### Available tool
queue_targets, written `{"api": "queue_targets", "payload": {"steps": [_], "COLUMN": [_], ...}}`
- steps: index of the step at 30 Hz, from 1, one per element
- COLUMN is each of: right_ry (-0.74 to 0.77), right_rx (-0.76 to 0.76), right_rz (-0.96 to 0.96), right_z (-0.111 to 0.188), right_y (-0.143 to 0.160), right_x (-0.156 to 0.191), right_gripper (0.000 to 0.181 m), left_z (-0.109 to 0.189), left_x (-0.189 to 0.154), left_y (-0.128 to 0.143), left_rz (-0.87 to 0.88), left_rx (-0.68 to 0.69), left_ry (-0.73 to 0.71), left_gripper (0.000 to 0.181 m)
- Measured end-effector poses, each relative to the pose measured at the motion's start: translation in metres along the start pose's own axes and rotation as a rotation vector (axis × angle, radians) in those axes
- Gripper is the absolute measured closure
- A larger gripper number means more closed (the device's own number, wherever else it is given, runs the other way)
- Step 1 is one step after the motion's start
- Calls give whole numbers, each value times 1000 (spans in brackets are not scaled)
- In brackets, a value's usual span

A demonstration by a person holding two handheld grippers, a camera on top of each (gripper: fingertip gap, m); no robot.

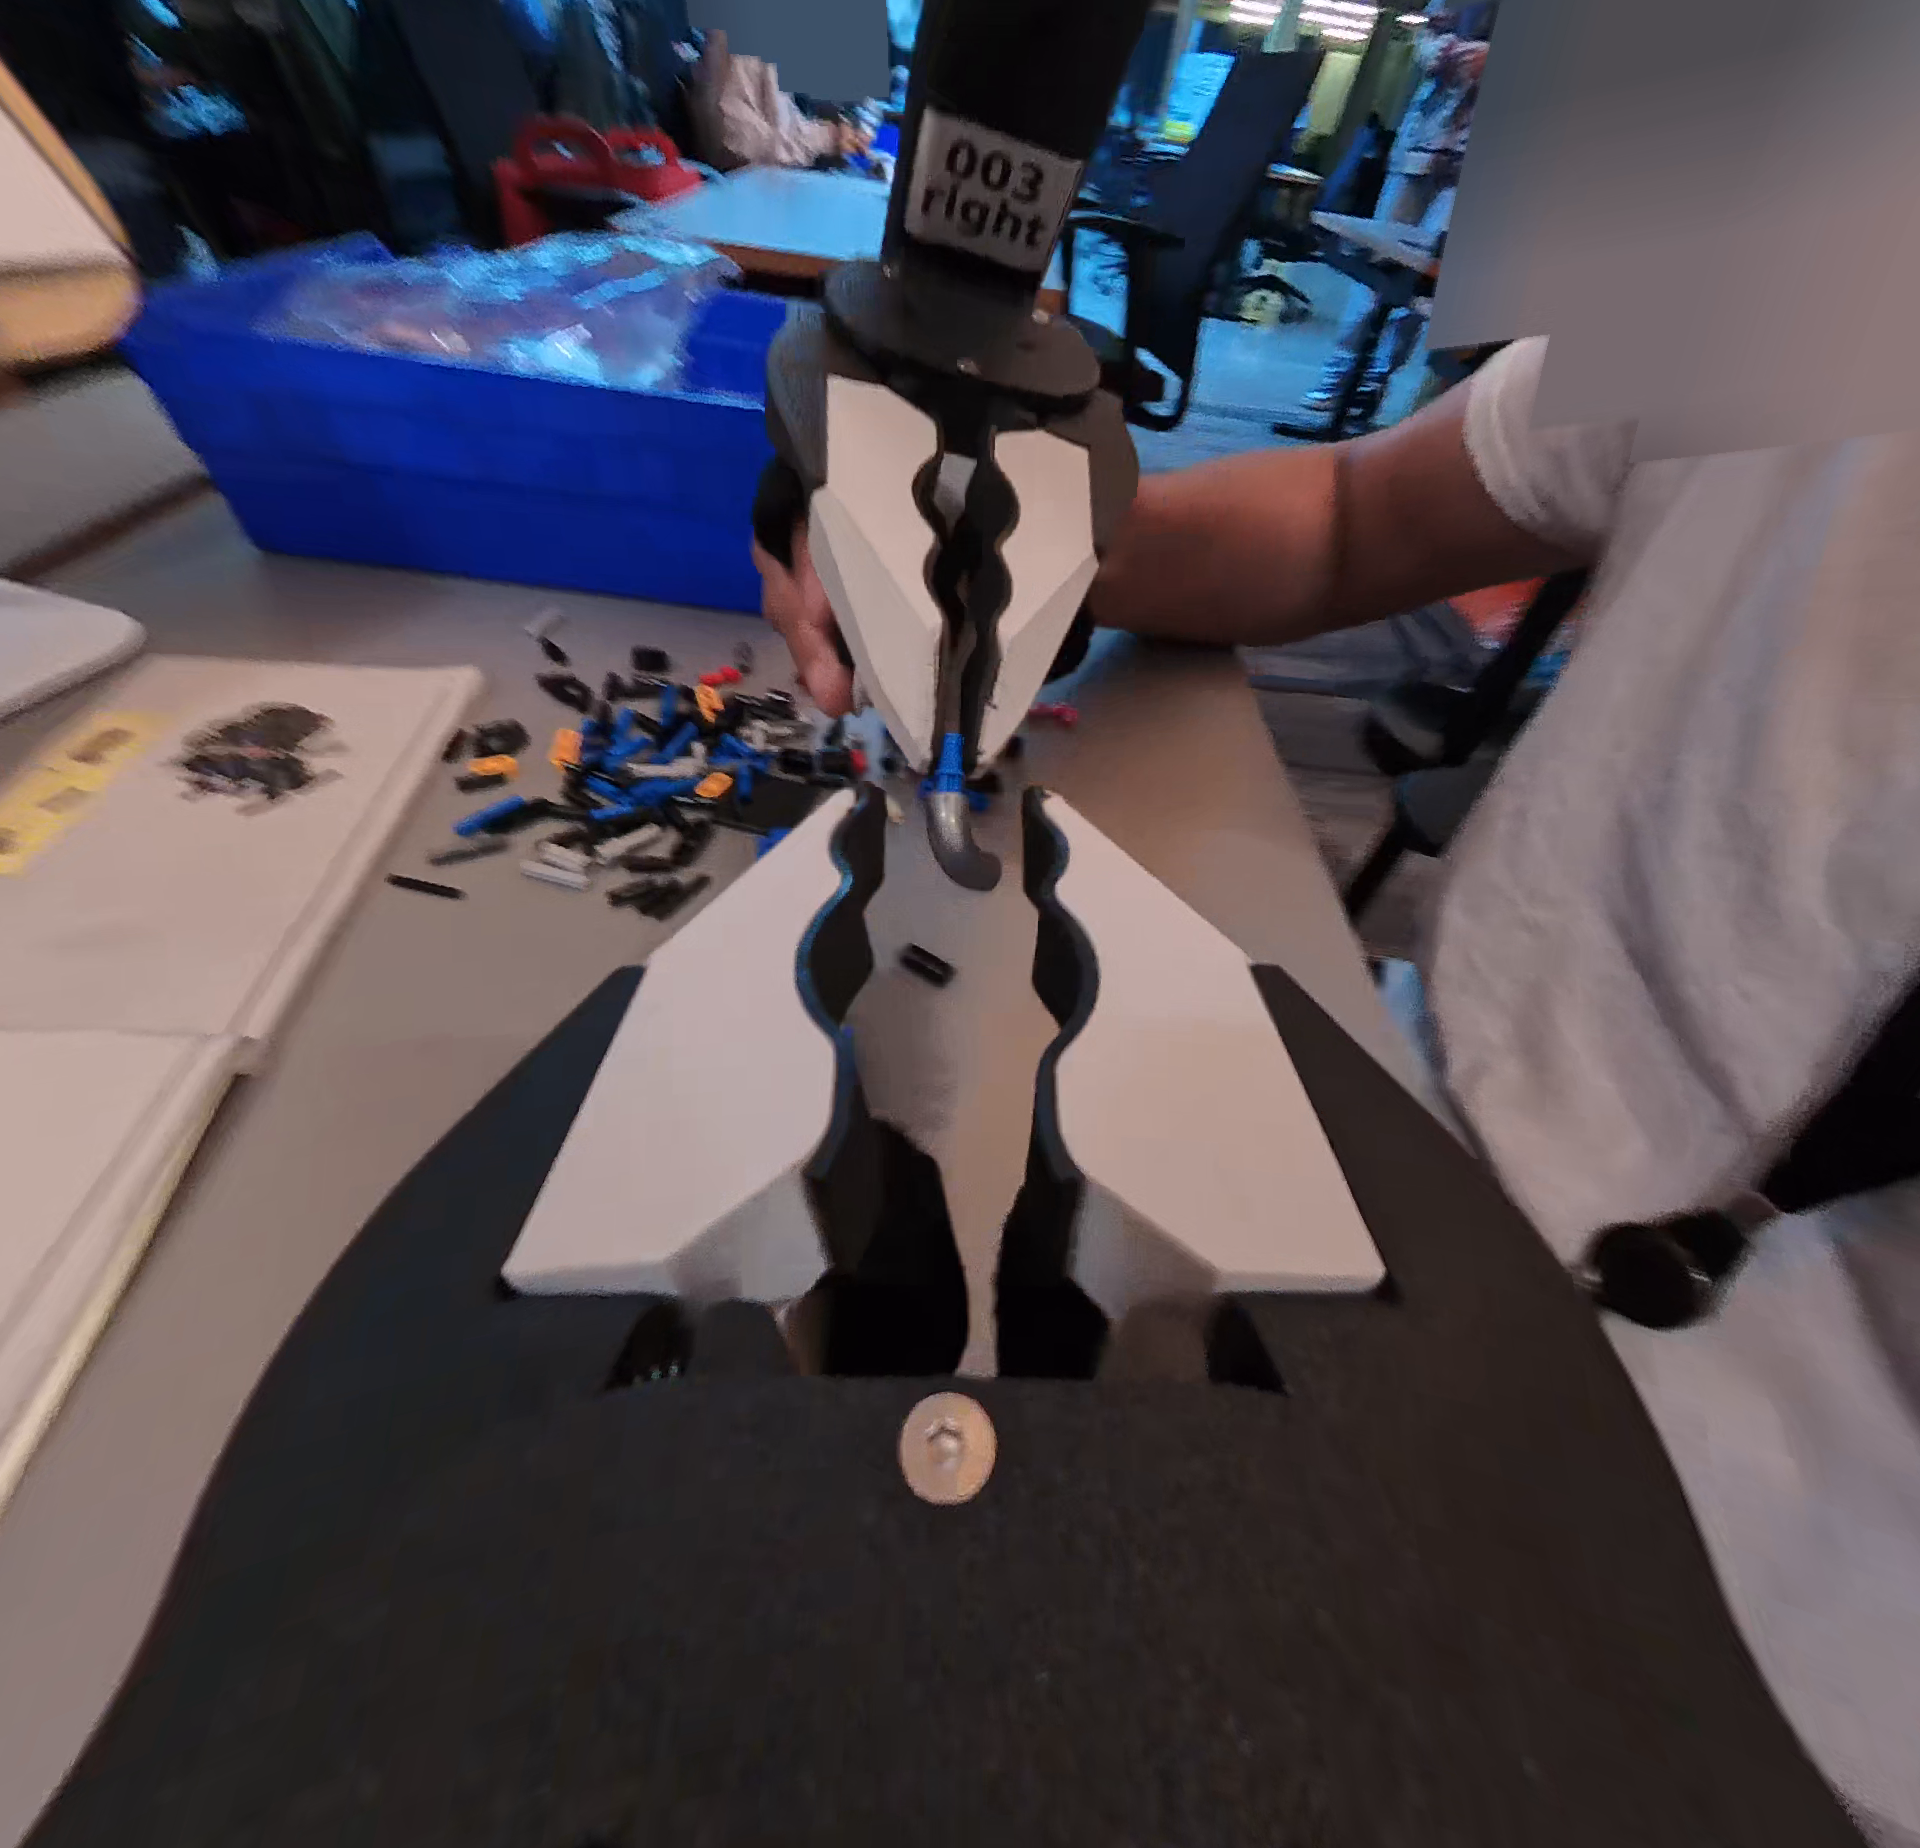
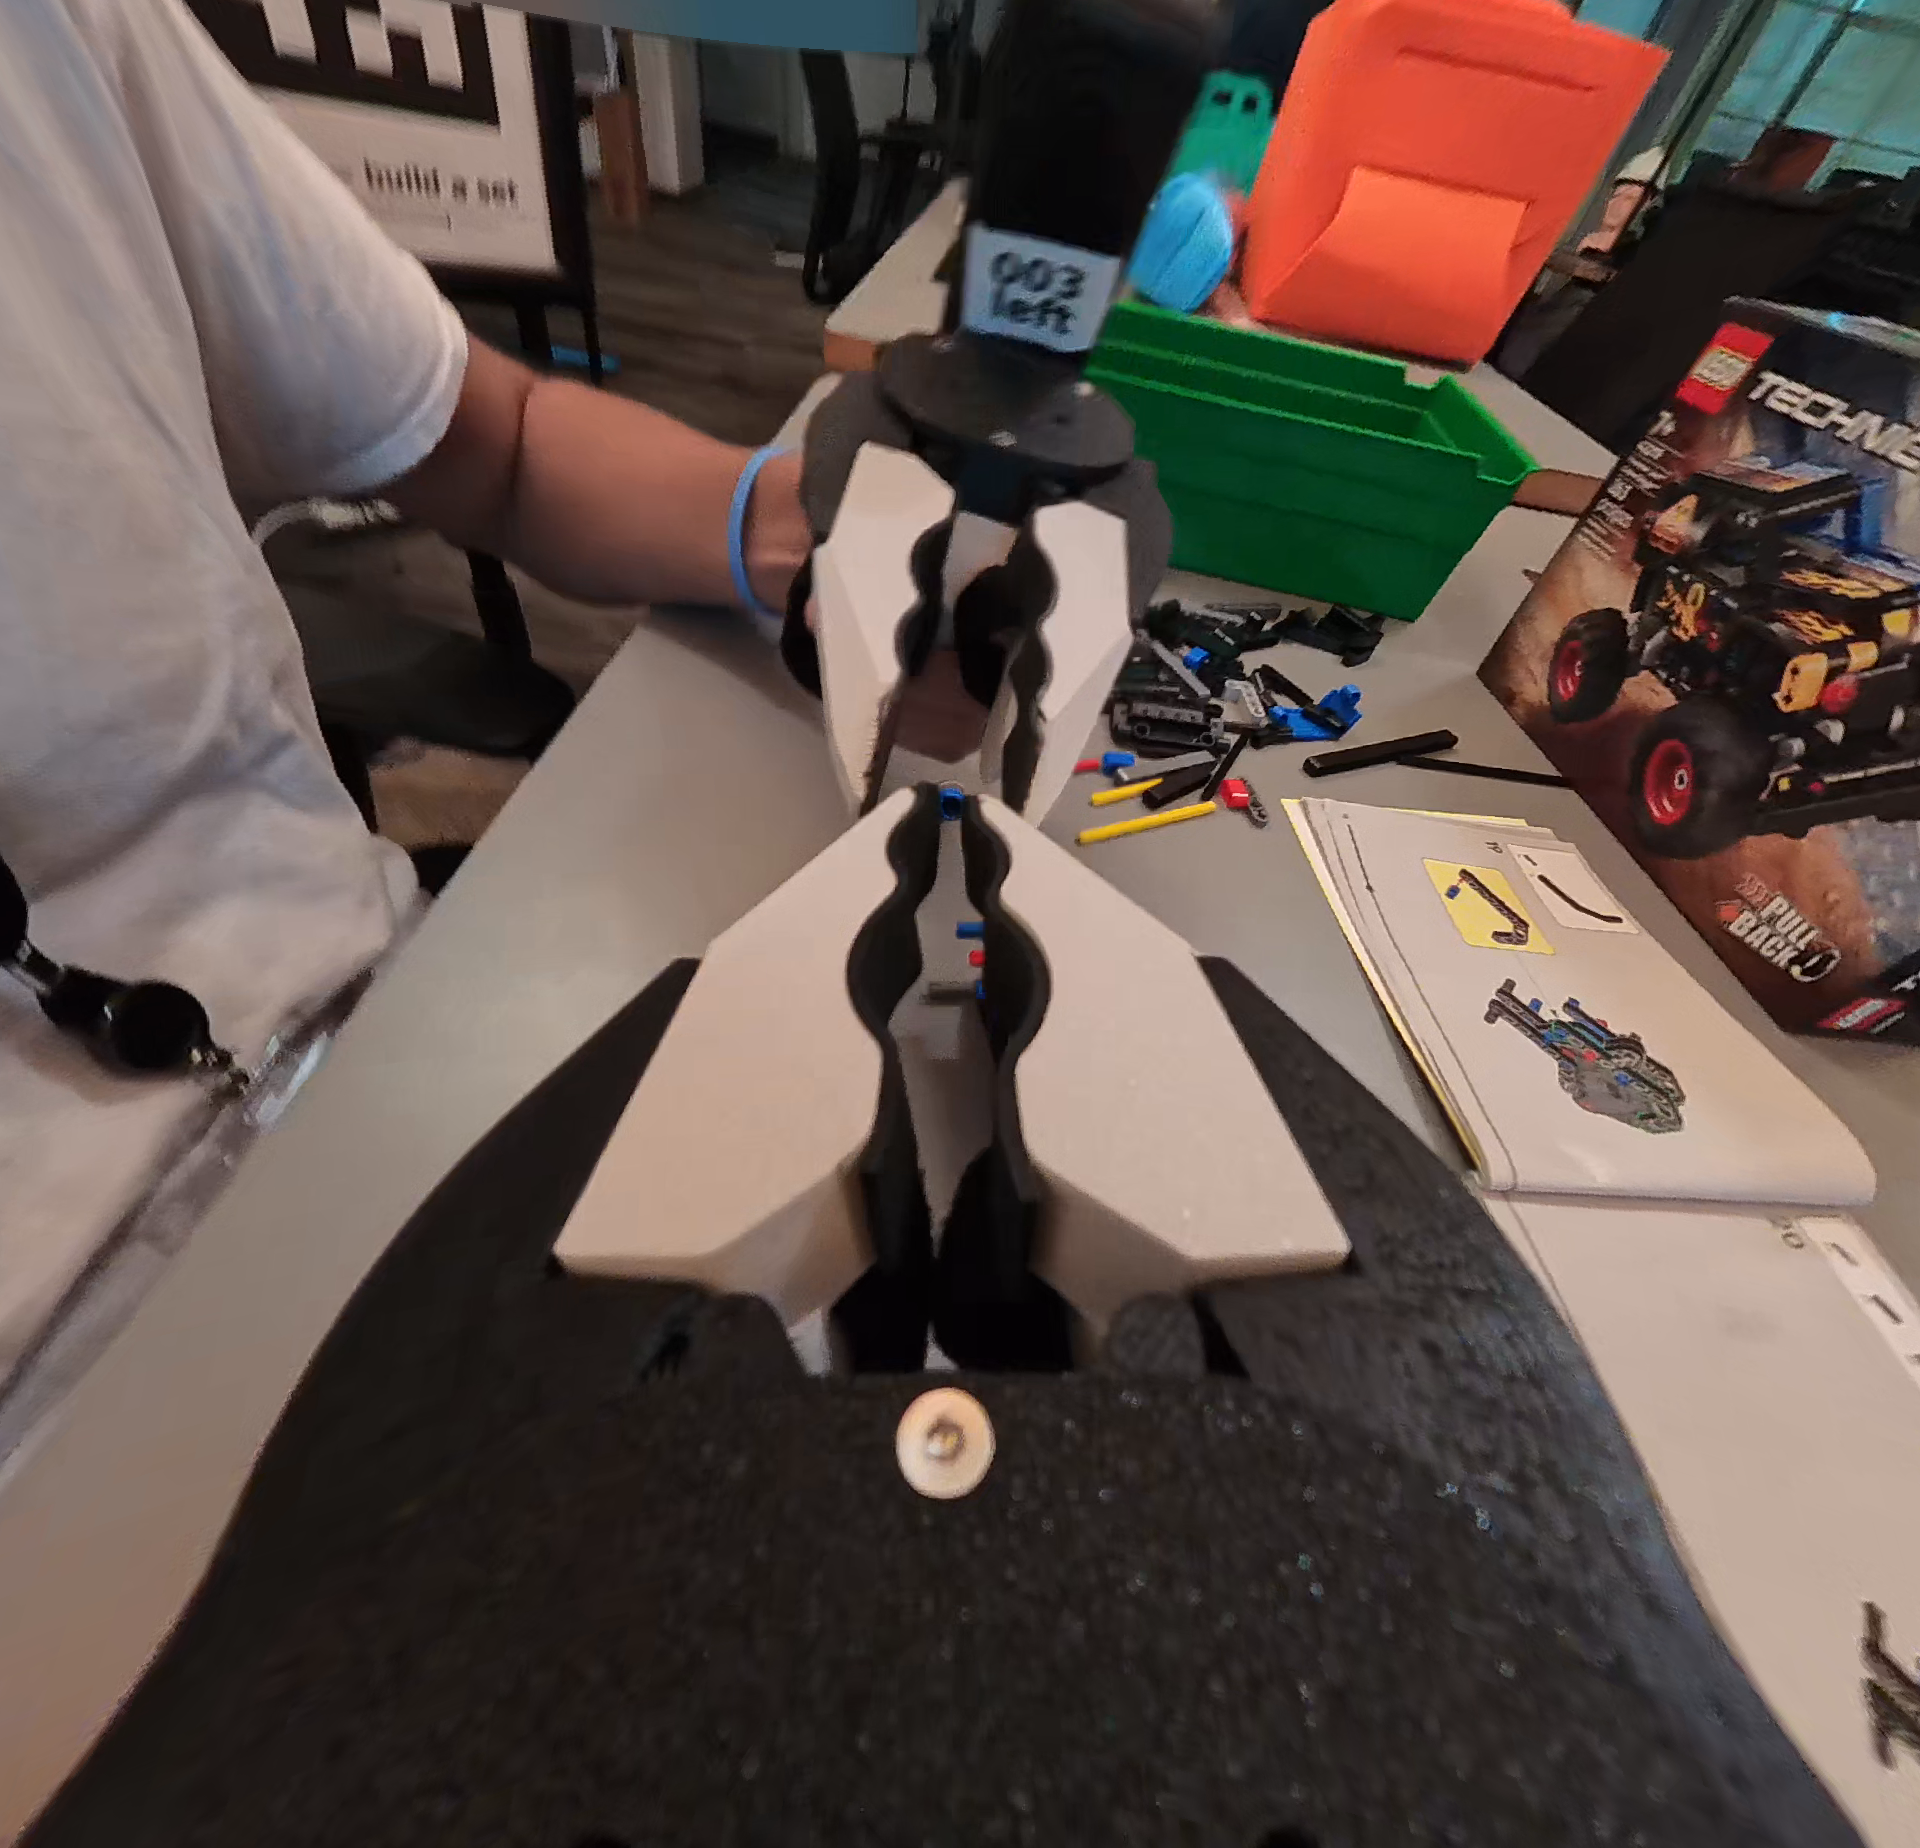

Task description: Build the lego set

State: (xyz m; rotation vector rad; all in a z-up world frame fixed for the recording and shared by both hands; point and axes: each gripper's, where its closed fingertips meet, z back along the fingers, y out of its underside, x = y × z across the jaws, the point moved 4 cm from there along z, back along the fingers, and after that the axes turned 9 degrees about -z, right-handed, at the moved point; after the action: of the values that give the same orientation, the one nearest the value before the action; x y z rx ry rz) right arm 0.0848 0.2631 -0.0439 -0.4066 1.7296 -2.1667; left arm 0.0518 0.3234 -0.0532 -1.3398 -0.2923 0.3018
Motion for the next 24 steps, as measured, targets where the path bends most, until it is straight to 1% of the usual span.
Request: {"api": "queue_targets", "payload": {"steps": [1,3,6,7,8,9,11,13,14,16,17,20,22,24], "right_ry": [7,27,70,77,86,108,153,144,145,157,161,152,151,149], "right_rx": [-33,-96,-196,-215,-227,-229,-220,-207,-199,-174,-163,-173,-159,-169], "right_rz": [-37,-104,-218,-241,-236,-210,-132,-109,-105,-78,-64,-64,-75,-78], "right_z": [3,8,14,14,14,13,10,7,6,4,3,2,1,1], "right_y": [-2,-7,-13,-14,-14,-14,-11,-11,-11,-9,-8,-8,-6,-7], "right_x": [-4,-12,-23,-25,-25,-25,-24,-20,-19,-18,-17,-16,-17,-18], "right_gripper": [178,178,178,178,178,178,178,178,178,178,178,178,178,178], "left_z": [0,2,6,6,4,1,-4,-6,-6,-4,-4,-4,-3,-4], "left_x": [2,10,23,25,24,22,18,17,18,19,18,19,20,18], "left_y": [-2,-4,-6,-6,-5,-3,-2,-2,-1,-1,-2,-1,0,1], "left_rz": [-47,-173,-421,-497,-549,-565,-527,-482,-475,-498,-514,-537,-551,-562], "left_rx": [-2,12,66,93,114,123,105,88,89,97,101,132,146,148], "left_ry": [-51,-206,-487,-554,-590,-591,-568,-544,-542,-563,-567,-577,-589,-578], "left_gripper": [154,150,143,143,141,138,136,137,141,156,161,163,160,170]}}
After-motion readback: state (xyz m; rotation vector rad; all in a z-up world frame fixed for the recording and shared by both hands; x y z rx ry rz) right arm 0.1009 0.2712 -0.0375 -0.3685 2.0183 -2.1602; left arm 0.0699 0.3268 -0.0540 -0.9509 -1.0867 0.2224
